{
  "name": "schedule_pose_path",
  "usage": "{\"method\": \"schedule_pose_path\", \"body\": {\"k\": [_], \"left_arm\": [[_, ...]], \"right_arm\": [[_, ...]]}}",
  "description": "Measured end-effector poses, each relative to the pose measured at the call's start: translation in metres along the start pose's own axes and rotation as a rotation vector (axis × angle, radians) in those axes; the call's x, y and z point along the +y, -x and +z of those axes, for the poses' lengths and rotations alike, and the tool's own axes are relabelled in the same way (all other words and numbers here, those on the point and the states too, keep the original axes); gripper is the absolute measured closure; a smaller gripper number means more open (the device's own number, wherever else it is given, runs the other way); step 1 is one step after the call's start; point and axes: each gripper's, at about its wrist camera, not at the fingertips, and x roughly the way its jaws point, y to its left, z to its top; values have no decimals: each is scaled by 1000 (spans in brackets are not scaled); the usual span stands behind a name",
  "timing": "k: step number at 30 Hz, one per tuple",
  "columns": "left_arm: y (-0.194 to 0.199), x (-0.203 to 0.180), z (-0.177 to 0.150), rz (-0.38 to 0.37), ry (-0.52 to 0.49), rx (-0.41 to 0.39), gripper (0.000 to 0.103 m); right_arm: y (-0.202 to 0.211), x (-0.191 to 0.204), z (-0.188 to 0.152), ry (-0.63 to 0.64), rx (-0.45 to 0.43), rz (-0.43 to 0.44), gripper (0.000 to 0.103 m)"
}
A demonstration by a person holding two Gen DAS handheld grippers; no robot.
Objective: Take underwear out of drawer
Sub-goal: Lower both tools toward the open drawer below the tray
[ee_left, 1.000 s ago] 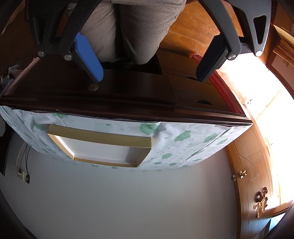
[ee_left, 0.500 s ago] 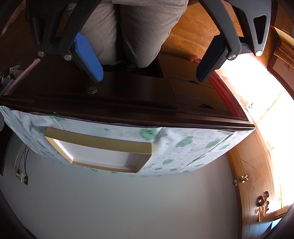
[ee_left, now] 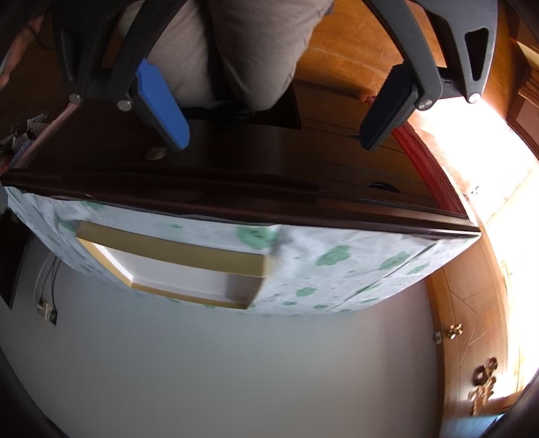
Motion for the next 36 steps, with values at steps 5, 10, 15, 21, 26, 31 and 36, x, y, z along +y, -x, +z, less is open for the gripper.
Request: {"method": "schedule_pose_path", "body": {"k": [5,10,15,21,26,31,36], "left_arm": [[-16,47,-17,-63,117,-73,2],[-48,73,-26,-49,221,-91,2],[-82,69,-33,-1,122,-96,2],[-103,60,-36,-23,25,-133,1],[-105,53,-32,-27,-44,-202,1],[-118,53,-29,-35,-58,-184,2],[-131,52,-30,-45,-48,-164,5]], "right_arm": [[-22,-26,-28,18,17,110,1],[-50,-55,-57,21,123,75,1],[-64,-70,-77,34,170,125,1],[-86,-94,-86,67,236,158,1],[-107,-118,-90,18,256,220,1],[-128,-136,-101,-42,313,291,1],[-139,-140,-103,-22,323,312,1]]}}
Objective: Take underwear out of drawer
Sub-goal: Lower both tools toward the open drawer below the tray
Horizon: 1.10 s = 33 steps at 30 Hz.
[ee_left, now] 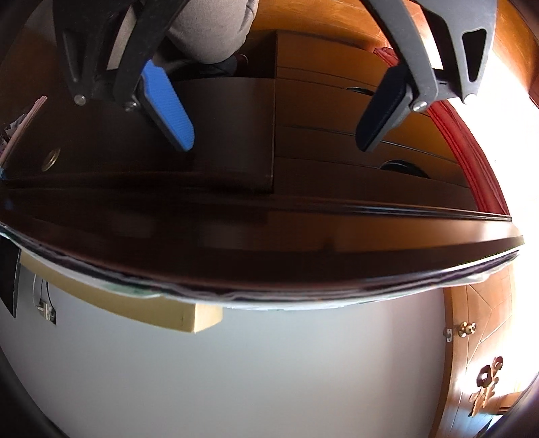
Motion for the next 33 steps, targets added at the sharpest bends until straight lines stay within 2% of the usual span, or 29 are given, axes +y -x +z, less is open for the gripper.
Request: {"method": "schedule_pose_path", "body": {"k": [3,6,11,13,15,17,24,30,33], "left_arm": [[1,-9,-1,-8,-45,-12,7],[4,-14,0,-36,-106,-22,9],[5,-10,5,-78,-126,-46,9],[3,-10,7,-129,-122,-18,8],[4,-9,11,-218,-111,2,8],[7,-13,14,-249,-118,-2,8],[11,-36,17,-235,-221,3,6],[24,-37,19,-234,-205,16,6],[42,-38,22,-247,-220,-4,6]], "right_arm": [[-6,4,0,13,26,32,1],[-10,7,2,32,27,28,1],[-12,21,14,92,23,83,1],[-14,27,17,132,28,89,1],[-15,25,18,139,38,107,1],[-16,25,21,142,48,119,1],[-11,21,27,169,90,158,1],[-7,16,28,187,123,182,1],[-3,19,27,199,140,189,1]]}}
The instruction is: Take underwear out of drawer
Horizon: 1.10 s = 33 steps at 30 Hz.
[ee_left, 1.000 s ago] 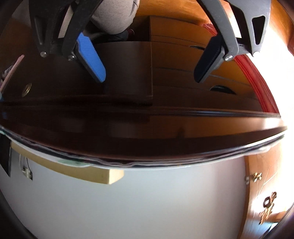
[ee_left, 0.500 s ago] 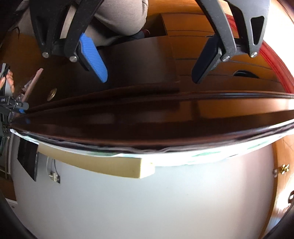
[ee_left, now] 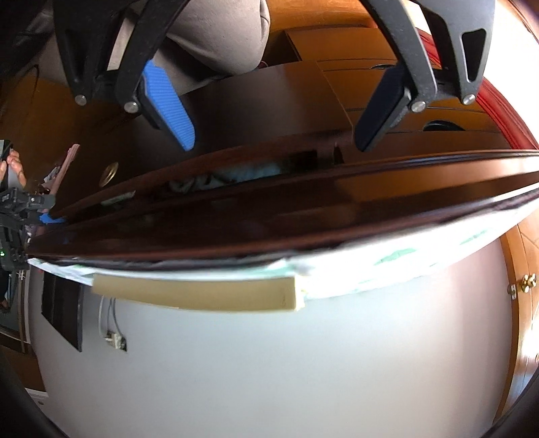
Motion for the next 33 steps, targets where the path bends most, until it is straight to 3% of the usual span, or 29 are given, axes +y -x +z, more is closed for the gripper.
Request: {"method": "schedule_pose_path", "body": {"k": [7,10,13,14,17,20,25,29,33], "left_arm": [[11,-19,20,-19,-55,-7,5],[0,-24,23,-7,-26,62,5],[-17,-28,23,16,8,145,5],[-19,-28,23,11,32,138,5],[-29,-31,27,13,68,160,5],[-33,-35,27,18,75,192,3],[-42,-33,29,-30,126,249,0],[-50,-33,36,-2,166,299,0],[-59,-37,43,30,176,364,0]], "right_arm": [[10,10,-11,37,52,33,1],[16,11,-13,24,35,-27,19],[32,13,-5,-19,-49,-89,26],[33,18,1,-13,-52,-76,32],[22,43,16,23,-46,-35,35],[-7,57,31,6,20,-37,39],[-47,47,40,-198,187,-26,39],[-52,55,44,-195,213,-77,40],[-65,53,43,-255,305,-116,40]]}}
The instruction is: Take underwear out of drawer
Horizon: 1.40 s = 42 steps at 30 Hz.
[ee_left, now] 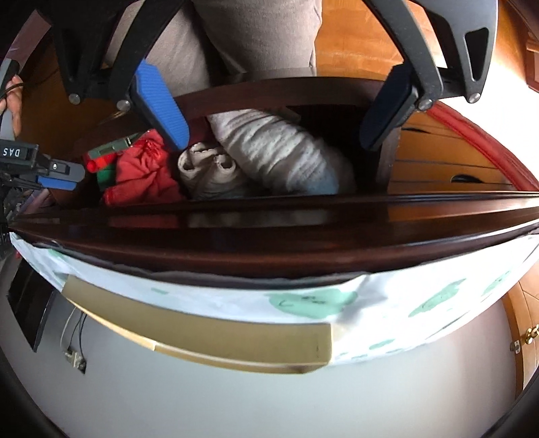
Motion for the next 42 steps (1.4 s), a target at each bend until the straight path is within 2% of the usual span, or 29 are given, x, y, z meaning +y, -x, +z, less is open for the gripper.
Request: {"method": "schedule_pose_path", "body": {"k": [8,14,20,24,33,34,36,38,40,42], "left_arm": [[1,-4,-13,-31,-3,55,0],[19,-8,-33,-45,-10,97,0],[24,-6,-53,-100,-1,177,0],[28,-6,-59,-106,-9,179,0],[28,-9,-49,-104,-8,177,0],[28,-8,-46,-102,-7,180,0],[27,-4,-57,-89,-15,184,0],[29,-8,-53,-46,-57,187,0],[39,-11,-48,21,-106,159,0],[51,-16,-35,63,-136,117,0]], "right_arm": [[-6,2,-11,-24,86,48,39],[-1,9,-34,-46,155,77,39],[3,13,-58,-76,238,112,39],[8,14,-75,-79,258,122,39],[5,16,-68,-91,275,118,39],[13,7,-70,-91,275,116,39],[8,13,-76,-96,280,112,37],[8,12,-79,-103,298,106,37],[5,13,-73,-110,341,87,37],[10,22,-61,-95,321,88,37]]}}
